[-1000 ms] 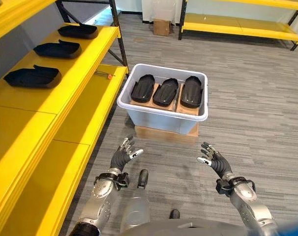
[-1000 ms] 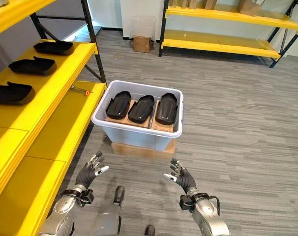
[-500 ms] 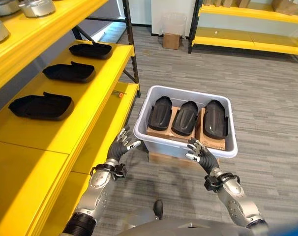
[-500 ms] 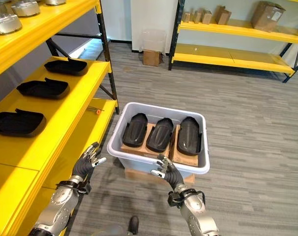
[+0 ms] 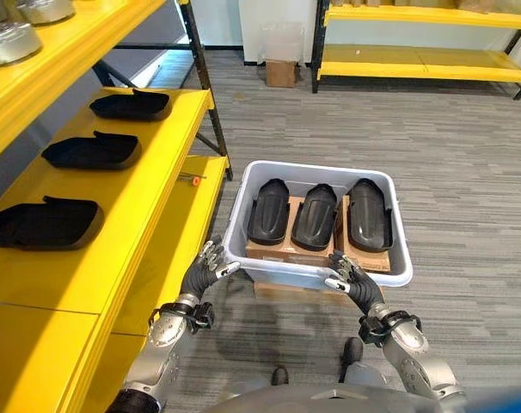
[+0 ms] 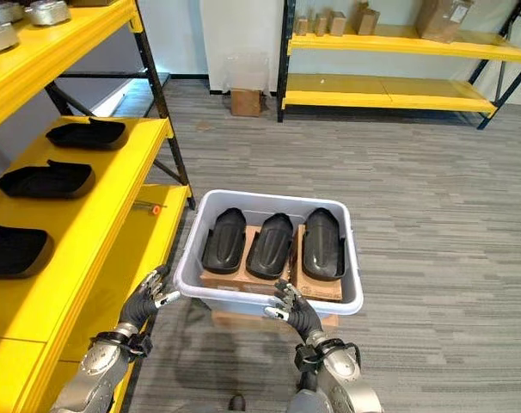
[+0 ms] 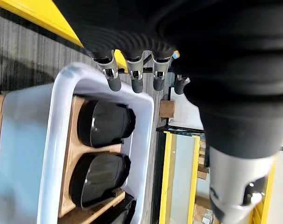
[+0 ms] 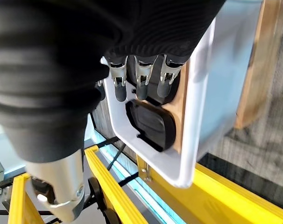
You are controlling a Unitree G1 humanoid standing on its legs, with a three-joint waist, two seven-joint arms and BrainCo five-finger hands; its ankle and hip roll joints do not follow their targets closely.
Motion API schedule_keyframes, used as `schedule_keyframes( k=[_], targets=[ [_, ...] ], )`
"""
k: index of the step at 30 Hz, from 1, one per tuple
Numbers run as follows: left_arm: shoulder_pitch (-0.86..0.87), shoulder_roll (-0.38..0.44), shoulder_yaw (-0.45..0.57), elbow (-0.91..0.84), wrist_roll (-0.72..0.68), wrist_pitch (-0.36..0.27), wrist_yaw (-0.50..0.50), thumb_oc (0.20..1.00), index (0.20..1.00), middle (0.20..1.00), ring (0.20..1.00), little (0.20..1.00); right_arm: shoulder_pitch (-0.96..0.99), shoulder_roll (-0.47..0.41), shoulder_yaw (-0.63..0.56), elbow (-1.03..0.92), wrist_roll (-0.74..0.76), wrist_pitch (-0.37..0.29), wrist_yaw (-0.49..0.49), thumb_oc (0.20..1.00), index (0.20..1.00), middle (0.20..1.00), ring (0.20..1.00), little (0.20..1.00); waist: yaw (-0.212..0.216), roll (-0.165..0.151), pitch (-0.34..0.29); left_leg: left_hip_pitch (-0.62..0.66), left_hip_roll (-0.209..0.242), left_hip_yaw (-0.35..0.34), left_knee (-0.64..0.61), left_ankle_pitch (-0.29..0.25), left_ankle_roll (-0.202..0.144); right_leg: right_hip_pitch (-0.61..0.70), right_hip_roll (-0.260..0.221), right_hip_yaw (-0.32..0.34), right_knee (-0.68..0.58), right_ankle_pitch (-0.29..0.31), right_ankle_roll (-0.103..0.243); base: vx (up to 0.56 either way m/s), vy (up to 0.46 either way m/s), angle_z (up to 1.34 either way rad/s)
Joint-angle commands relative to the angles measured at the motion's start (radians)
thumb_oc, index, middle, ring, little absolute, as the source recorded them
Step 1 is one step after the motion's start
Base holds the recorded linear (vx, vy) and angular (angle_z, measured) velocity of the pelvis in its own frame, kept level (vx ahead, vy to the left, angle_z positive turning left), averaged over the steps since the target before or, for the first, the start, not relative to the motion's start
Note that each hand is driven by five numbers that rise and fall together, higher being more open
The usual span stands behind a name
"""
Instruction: Move parts from the plastic box to the shelf.
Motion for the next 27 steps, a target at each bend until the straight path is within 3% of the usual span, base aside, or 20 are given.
schedule_keyframes(
  k=[1, 5, 12, 18, 19, 20, 23, 26, 27],
  targets=[
    [-0.03, -0.01, 0.028, -0.051, 0.017, -0.049, -0.022, 1.0, 1.0, 1.0, 1.0, 1.0, -0.032, -0.039, -0.017, -0.07, 0.034, -0.039, 0.018, 1.0, 1.0, 1.0, 1.0, 1.0, -0.006, 0.029, 0.006, -0.019, 0.117, -0.016, 0.038, -0.058, -0.046, 0.002, 0.059, -0.015, 0.036, -0.031, -0.002, 0.15, -0.2, 0.08],
    [-0.038, -0.012, 0.013, -0.041, -0.006, -0.047, -0.019, 1.0, 1.0, 1.0, 1.0, 1.0, -0.021, -0.055, -0.04, -0.072, 0.055, -0.046, 0.004, 1.0, 1.0, 1.0, 1.0, 1.0, -0.023, 0.035, 0.001, -0.022, 0.179, -0.028, 0.033, -0.049, -0.082, 0.0, 0.086, -0.053, 0.091, -0.1, -0.027, 0.13, -0.223, 0.11],
    [-0.055, -0.011, -0.009, -0.042, -0.012, -0.047, -0.021, 1.0, 1.0, 1.0, 1.0, 1.0, -0.023, -0.087, -0.05, -0.096, 0.073, -0.056, 0.007, 1.0, 1.0, 1.0, 1.0, 1.0, -0.039, 0.04, 0.001, -0.036, 0.231, -0.033, 0.021, -0.015, -0.115, -0.004, 0.127, -0.058, 0.089, -0.14, -0.056, 0.08, -0.16, 0.13],
    [-0.042, -0.022, 0.001, -0.044, -0.024, -0.048, -0.03, 1.0, 1.0, 1.0, 1.0, 1.0, -0.029, -0.108, -0.061, -0.143, 0.096, -0.072, 0.013, 1.0, 1.0, 1.0, 1.0, 1.0, -0.037, 0.042, 0.011, -0.074, 0.251, -0.025, 0.076, 0.006, -0.135, 0.005, 0.151, -0.055, 0.067, -0.157, -0.078, 0.04, -0.12, 0.01],
    [-0.041, -0.025, 0.001, -0.043, -0.025, -0.048, -0.03, 1.0, 1.0, 1.0, 1.0, 1.0, -0.033, -0.11, -0.06, -0.15, 0.104, -0.075, 0.015, 1.0, 1.0, 1.0, 1.0, 1.0, -0.034, 0.041, 0.018, -0.09, 0.251, -0.03, 0.109, 0.016, -0.139, 0.007, 0.154, -0.051, 0.069, -0.162, -0.085, -0.01, -0.105, 0.05],
    [-0.042, -0.023, 0.004, -0.045, -0.021, -0.05, -0.033, 1.0, 1.0, 1.0, 1.0, 1.0, -0.052, -0.122, -0.057, -0.176, 0.122, -0.081, 0.019, 1.0, 1.0, 1.0, 1.0, 1.0, -0.023, 0.034, 0.043, -0.136, 0.23, -0.06, 0.219, 0.03, -0.142, 0.012, 0.158, -0.038, 0.076, -0.171, -0.1, -0.02, -0.102, 0.09],
    [-0.048, -0.021, -0.001, -0.048, -0.015, -0.051, -0.033, 1.0, 1.0, 1.0, 1.0, 1.0, -0.062, -0.133, -0.051, -0.194, 0.119, -0.086, 0.025, 1.0, 1.0, 1.0, 1.0, 1.0, -0.01, 0.025, 0.075, -0.196, 0.213, -0.088, 0.304, 0.053, -0.141, 0.021, 0.159, -0.033, 0.075, -0.176, -0.11, -0.05, -0.049, 0.09],
    [-0.058, -0.016, -0.017, -0.059, -0.025, -0.051, -0.034, 1.0, 1.0, 1.0, 1.0, 1.0, -0.073, -0.142, -0.065, -0.205, 0.123, -0.099, 0.005, 1.0, 1.0, 1.0, 1.0, 1.0, -0.014, 0.008, 0.091, -0.239, 0.27, -0.071, 0.186, 0.066, -0.135, 0.028, 0.14, -0.054, 0.066, -0.185, -0.099, 0.02, 0.053, 0.11],
    [-0.064, -0.014, -0.024, -0.059, -0.024, -0.053, -0.028, 1.0, 1.0, 1.0, 1.0, 1.0, -0.079, -0.142, -0.069, -0.205, 0.125, -0.108, -0.007, 1.0, 1.0, 1.0, 1.0, 1.0, -0.013, 0.007, 0.1, -0.265, 0.301, -0.074, 0.134, 0.105, -0.139, 0.026, 0.131, -0.056, 0.067, -0.184, -0.092, 0.03, 0.082, 0.34]
  ],
)
